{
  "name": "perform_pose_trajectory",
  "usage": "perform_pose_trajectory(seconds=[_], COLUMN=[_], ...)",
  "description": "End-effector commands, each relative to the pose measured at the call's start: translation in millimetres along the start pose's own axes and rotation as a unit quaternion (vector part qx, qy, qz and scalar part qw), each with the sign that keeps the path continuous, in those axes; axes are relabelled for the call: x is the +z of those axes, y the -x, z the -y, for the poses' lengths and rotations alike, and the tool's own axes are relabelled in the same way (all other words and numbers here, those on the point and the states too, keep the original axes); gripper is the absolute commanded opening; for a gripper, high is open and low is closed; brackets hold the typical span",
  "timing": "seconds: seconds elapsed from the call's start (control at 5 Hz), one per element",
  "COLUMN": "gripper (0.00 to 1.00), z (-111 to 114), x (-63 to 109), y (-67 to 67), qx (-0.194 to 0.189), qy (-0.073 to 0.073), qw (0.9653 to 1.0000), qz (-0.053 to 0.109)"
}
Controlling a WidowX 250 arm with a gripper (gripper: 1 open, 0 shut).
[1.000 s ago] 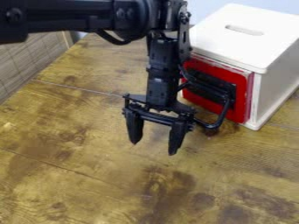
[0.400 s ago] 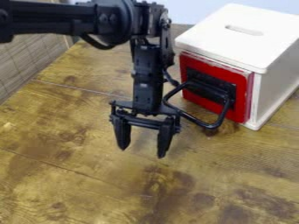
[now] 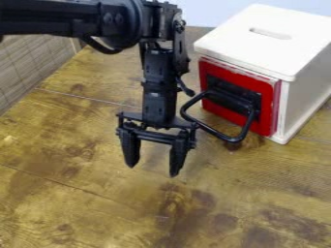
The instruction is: Close the drawer
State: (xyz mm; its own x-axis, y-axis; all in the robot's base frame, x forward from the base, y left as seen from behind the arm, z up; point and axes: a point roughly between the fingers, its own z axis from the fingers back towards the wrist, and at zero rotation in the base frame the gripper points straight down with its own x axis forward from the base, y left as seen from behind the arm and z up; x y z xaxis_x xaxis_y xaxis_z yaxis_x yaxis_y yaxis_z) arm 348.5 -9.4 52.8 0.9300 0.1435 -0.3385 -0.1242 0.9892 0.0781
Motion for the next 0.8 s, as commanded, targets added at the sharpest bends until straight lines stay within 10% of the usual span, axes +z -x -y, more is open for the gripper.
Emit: perform_pose_trajectory(seconds=[0.0,0.6], gripper=[1.0,1.0], z=[-3,12], x=[41.9,23.6], y=[-0.9,-11.8], qx=[-0.017,-0.03], qy=[0.003,-0.014], qw=[0.9981,0.9979], qz=[0.06,0.056])
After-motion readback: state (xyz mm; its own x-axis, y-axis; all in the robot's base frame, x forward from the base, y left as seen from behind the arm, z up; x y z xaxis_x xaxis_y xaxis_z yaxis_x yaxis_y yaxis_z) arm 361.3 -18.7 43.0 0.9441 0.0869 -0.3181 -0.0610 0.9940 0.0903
